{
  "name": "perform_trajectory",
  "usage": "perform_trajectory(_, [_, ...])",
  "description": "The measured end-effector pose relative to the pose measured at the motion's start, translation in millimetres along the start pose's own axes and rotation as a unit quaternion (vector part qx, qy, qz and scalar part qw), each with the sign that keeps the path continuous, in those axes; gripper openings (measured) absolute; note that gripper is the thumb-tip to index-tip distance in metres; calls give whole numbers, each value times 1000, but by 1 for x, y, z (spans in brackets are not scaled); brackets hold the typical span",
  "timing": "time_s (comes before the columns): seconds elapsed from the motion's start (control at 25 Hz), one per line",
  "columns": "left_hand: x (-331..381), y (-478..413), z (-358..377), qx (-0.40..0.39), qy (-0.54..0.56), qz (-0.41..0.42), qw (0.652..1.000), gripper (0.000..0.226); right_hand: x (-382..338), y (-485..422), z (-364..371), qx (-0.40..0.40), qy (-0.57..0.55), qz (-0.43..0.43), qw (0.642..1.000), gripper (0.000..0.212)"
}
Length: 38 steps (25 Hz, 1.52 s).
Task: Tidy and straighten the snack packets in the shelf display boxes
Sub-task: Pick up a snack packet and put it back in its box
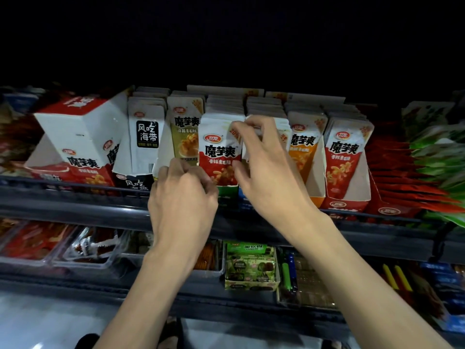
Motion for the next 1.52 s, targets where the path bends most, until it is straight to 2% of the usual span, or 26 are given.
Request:
perform_trajectory(0.16, [0,-1,-1,-8,44,-21,999,12,-2,0,1,38,-51,18,998,32])
perform_trajectory(0.28, [2,-1,-2,25,100,-37,994,26,1,0,3,49,-134,60,988,13])
perform_trajectory(0.52, [-1,-1,2,46,148,-47,987,42,3,0,5,56,-216,88,971,3])
perform_trajectory(0.6, [0,-3,2,61,173,-40,982,42,3,-3,0,86,-304,125,940,2])
perform_trajectory(0.76, [8,-4,-8,92,275,-3,957,24,2,-14,-29,175,-479,178,841,9])
perform_trajectory(0.84, [14,0,-14,37,388,17,921,18,1,-18,-48,212,-514,176,812,10])
perform_trajectory(0.88, [17,3,-17,-2,434,32,901,22,1,-20,-53,216,-522,179,806,9])
perform_trajectory(1.0, [22,10,-20,-61,487,96,866,39,-1,-20,-59,190,-531,209,799,10])
perform_trajectory(1.16, [21,11,-17,-69,526,95,843,38,0,-16,-63,163,-539,249,788,10])
perform_trajectory(1.4, [24,12,-14,-68,527,108,840,38,9,-12,-66,143,-528,282,789,11])
perform_trajectory(1.52, [23,12,-14,-53,508,123,851,38,13,-11,-72,101,-486,288,819,11])
Point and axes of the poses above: each hand's wrist, its own y-axis away from the middle knuckle, its own z-axis out of the palm, x = y × z, the point moved 1 cm from there along -y, towards the middle knuckle, and after that the axes turned 7 degrees about x, right-handed, at the moved point
